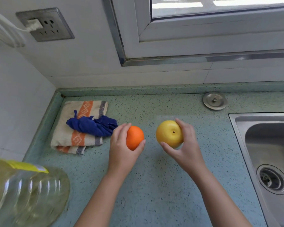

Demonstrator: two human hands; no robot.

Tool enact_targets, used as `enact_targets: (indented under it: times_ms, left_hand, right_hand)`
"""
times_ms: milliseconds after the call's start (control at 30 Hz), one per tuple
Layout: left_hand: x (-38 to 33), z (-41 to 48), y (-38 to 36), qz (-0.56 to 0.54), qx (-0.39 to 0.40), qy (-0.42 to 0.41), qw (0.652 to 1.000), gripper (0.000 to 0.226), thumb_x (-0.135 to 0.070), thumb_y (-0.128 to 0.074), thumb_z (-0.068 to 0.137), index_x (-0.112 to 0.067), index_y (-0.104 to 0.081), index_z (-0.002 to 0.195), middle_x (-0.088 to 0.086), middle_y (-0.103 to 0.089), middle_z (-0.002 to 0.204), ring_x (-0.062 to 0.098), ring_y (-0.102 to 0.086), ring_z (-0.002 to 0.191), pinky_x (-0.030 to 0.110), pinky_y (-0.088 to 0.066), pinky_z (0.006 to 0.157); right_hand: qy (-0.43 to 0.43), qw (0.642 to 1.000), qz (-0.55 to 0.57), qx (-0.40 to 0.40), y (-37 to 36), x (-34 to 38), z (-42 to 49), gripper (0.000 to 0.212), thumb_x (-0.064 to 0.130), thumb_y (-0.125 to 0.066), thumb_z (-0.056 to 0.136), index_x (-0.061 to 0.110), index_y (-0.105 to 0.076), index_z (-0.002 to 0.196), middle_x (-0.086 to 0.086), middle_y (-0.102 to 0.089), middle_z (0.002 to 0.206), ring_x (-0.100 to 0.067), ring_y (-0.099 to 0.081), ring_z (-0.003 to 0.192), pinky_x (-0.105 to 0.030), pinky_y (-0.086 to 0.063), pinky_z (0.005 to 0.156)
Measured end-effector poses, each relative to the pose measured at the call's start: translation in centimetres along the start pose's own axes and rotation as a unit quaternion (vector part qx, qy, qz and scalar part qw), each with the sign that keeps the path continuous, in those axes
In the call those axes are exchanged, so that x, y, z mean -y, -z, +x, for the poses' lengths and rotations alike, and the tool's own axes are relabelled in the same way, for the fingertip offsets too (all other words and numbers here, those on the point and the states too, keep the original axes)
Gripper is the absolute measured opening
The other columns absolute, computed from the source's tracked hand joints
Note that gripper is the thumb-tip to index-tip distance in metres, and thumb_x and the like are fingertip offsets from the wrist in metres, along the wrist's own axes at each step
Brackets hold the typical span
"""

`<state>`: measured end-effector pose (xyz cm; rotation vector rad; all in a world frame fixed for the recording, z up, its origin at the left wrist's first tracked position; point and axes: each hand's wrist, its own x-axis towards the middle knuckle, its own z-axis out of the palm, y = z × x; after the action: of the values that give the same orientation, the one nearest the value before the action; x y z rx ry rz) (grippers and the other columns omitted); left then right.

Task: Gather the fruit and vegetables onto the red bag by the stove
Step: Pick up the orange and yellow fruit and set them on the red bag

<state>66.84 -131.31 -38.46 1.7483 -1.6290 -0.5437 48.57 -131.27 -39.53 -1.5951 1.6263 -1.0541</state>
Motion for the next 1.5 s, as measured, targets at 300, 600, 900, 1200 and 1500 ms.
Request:
enact_targets:
  times_ms: [300,600,900,1200,1500]
  left_hand:
    - [-1.7,-8.1,5.0,-0.051,-0.051,-0.019,0.997,0.062,-0.046,-0.071,0.071,-0.033,-0.043,0.125,-0.01,-0.04,0.13,-0.007,-0.037,0.111,-0.002,-0.03,0.083]
    - [-1.9,-14.1,8.5,-0.065,-0.103,-0.033,0.992,0.063,-0.055,-0.06,0.069,-0.033,-0.043,0.125,-0.006,-0.044,0.132,-0.012,-0.036,0.117,-0.001,-0.029,0.089]
    - [-1.9,-22.0,12.5,-0.08,-0.178,-0.002,0.981,0.069,-0.063,-0.061,0.068,-0.03,-0.044,0.126,-0.011,-0.043,0.132,-0.01,-0.038,0.118,0.001,-0.034,0.086]
    - [-1.8,-35.8,17.0,-0.049,-0.306,0.061,0.949,0.064,-0.052,-0.063,0.07,-0.025,-0.048,0.125,-0.011,-0.046,0.127,-0.007,-0.043,0.114,0.009,-0.04,0.087]
    - [-1.7,-50.1,21.1,-0.04,-0.453,0.128,0.882,0.061,-0.047,-0.066,0.069,-0.017,-0.053,0.12,-0.012,-0.051,0.12,-0.001,-0.05,0.108,0.031,-0.047,0.088]
  right_hand:
    - [0.078,0.997,0.01,0.023,1.5,3.9,-5.4,0.081,0.019,-0.081,0.066,0.026,-0.033,0.131,0.003,-0.037,0.117,0.001,-0.036,0.1,0.006,-0.023,0.082]
    - [0.126,0.991,0.031,0.04,1.8,7.4,-9.8,0.078,0.019,-0.081,0.065,0.034,-0.032,0.123,0.008,-0.038,0.116,0.007,-0.038,0.099,0.003,-0.027,0.084]
    - [0.168,0.978,0.038,0.119,0.5,11.2,-15.2,0.076,0.022,-0.081,0.065,0.032,-0.036,0.126,0.006,-0.04,0.12,0.019,-0.033,0.107,0.002,-0.03,0.083]
    - [0.22,0.947,0.057,0.228,-1.0,15.5,-26.8,0.073,0.033,-0.077,0.068,0.037,-0.034,0.127,0.017,-0.037,0.117,0.016,-0.035,0.108,-0.009,-0.037,0.077]
    - [0.299,0.893,0.088,0.324,-2.5,19.7,-38.6,0.074,0.03,-0.079,0.068,0.029,-0.038,0.13,0.018,-0.039,0.115,0.012,-0.038,0.109,-0.003,-0.036,0.082]
